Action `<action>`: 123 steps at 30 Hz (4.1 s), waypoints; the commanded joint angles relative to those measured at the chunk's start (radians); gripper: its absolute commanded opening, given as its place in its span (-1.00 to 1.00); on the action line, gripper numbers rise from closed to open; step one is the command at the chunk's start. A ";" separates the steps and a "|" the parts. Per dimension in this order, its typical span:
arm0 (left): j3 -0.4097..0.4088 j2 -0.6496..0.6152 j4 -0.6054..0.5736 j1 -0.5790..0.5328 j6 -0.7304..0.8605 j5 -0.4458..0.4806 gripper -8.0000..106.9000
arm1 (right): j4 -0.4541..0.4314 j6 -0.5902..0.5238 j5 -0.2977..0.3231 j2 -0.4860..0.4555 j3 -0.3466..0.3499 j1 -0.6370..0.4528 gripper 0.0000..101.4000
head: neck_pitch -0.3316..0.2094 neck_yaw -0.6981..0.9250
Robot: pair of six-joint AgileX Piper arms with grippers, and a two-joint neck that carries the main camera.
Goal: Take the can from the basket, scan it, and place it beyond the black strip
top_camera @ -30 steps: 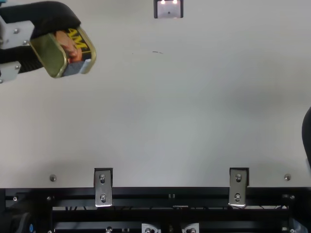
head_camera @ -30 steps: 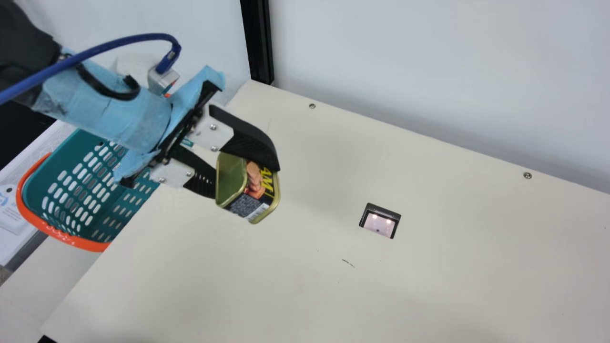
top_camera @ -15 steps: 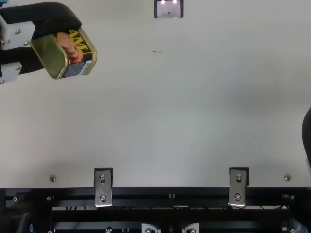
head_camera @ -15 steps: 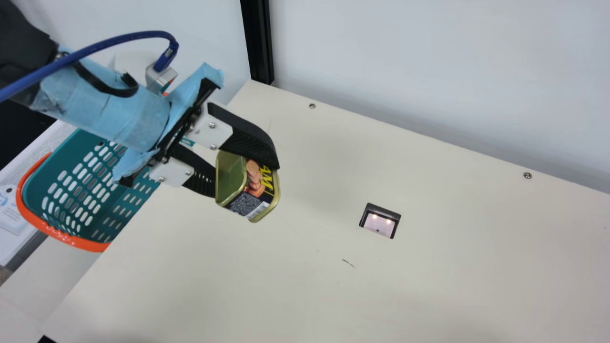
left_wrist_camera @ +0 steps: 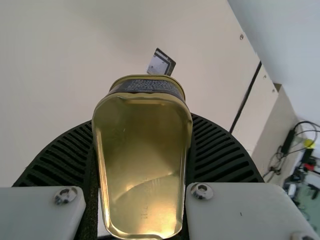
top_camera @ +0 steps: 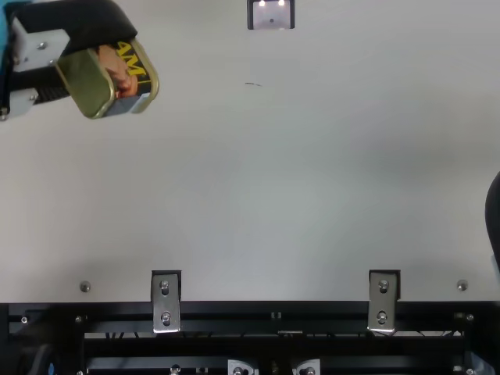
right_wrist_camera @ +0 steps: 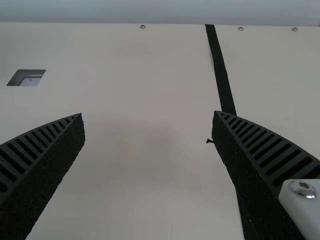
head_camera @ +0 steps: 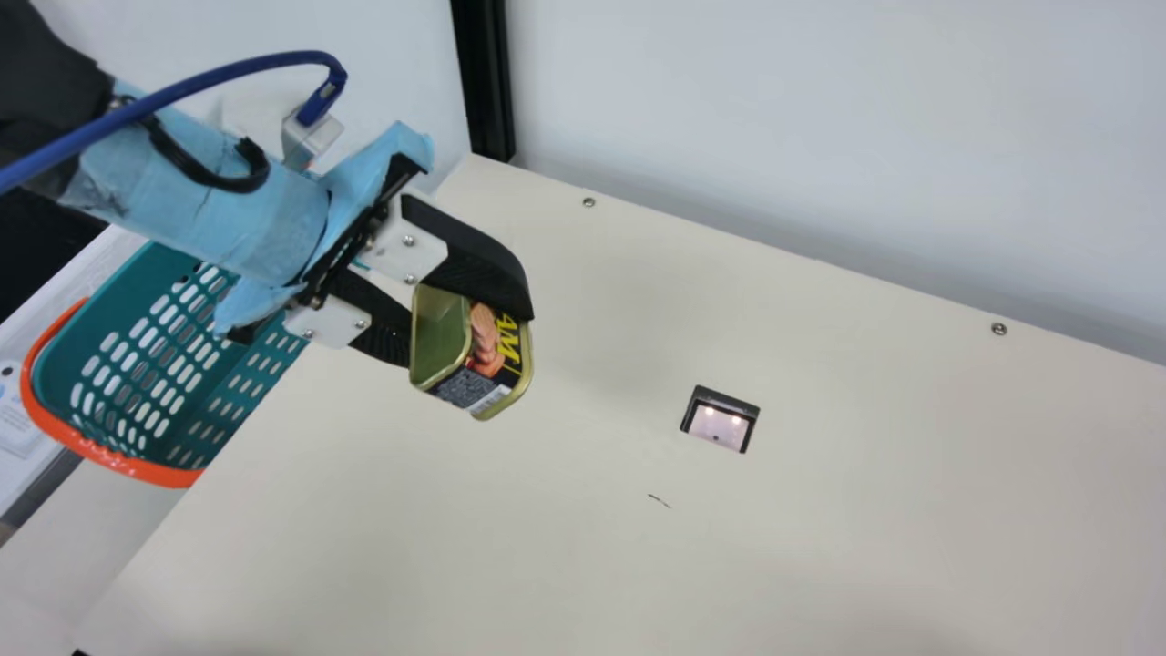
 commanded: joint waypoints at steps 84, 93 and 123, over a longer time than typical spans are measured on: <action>0.202 0.300 0.819 -0.567 -0.123 -1.302 -0.68 | 0.002 0.000 0.000 0.000 0.000 0.000 1.00 | 0.011 -0.255; 0.278 0.365 0.508 -0.649 0.132 -1.494 -0.68 | 0.002 0.000 0.000 0.000 0.000 0.000 1.00 | 0.011 -0.255; 0.334 0.250 0.651 -0.839 0.139 -1.420 -0.68 | 0.002 0.000 0.000 0.000 0.000 0.000 1.00 | 0.011 -0.255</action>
